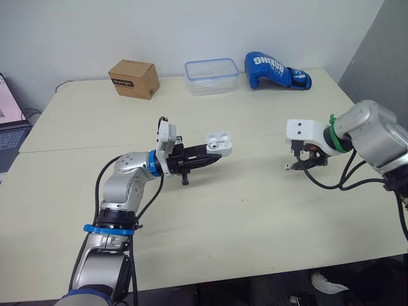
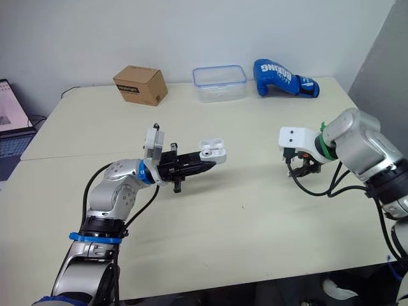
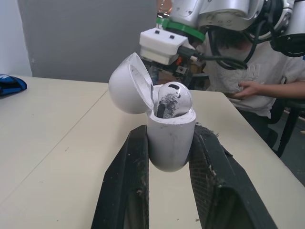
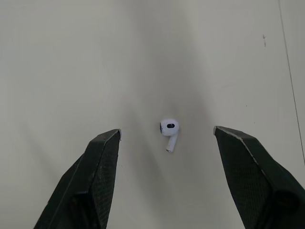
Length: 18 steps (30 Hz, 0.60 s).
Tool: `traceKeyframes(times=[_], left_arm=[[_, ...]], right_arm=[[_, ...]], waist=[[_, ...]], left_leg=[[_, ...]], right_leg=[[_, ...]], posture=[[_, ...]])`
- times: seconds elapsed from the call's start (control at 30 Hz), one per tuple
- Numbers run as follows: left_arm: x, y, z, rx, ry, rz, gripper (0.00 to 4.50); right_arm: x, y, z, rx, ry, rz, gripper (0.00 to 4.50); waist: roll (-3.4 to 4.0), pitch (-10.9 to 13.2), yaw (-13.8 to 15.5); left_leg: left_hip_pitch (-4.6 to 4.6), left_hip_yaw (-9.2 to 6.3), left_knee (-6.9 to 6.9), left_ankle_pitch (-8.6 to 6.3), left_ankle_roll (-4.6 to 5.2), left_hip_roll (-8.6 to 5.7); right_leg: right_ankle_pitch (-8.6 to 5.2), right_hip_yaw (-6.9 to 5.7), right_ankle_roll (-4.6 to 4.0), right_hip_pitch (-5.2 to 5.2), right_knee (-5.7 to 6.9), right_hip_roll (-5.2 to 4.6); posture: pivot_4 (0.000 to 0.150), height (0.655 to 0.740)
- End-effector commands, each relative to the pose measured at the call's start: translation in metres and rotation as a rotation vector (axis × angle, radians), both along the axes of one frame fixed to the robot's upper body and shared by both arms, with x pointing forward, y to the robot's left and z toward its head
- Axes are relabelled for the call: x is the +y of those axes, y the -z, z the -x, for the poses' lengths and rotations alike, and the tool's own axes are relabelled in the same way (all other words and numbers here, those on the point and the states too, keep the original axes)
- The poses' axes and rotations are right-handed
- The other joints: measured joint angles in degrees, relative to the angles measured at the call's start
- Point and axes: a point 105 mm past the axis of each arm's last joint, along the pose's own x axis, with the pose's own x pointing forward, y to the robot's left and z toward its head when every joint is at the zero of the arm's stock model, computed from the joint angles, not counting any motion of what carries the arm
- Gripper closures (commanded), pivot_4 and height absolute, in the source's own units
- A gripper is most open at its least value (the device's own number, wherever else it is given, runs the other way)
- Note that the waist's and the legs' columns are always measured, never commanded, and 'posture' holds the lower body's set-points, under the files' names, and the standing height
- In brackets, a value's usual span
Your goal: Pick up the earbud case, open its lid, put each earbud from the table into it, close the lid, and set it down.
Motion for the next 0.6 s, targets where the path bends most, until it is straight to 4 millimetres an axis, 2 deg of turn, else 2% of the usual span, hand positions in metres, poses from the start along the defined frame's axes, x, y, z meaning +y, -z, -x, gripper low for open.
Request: traceKeyframes(times=[0.03, 0.6], left_arm=[[-0.001, -0.009, 0.006, -0.039, 0.015, 0.010, 3.73], [-0.001, -0.002, 0.008, -0.034, 0.009, -0.004, 3.73]], right_arm=[[-0.004, -0.005, -0.010, 0.004, -0.005, 0.050, 1.26], [-0.010, 0.023, -0.027, 0.085, 0.015, 0.141, 1.26]], waist=[[0.00, 0.00, -0.01], [0.01, 0.00, -0.02]], left_leg=[[0.00, 0.00, 0.00, 0.00, 0.00, 0.00], [-0.02, -0.03, 0.02, 0.01, -0.02, -0.02]], right_leg=[[0.00, -0.01, 0.00, 0.00, 0.00, 0.00], [0.01, -0.02, -0.01, -0.03, 0.01, -0.02]], posture=[[0.150, 0.7307], [0.150, 0.7307]])
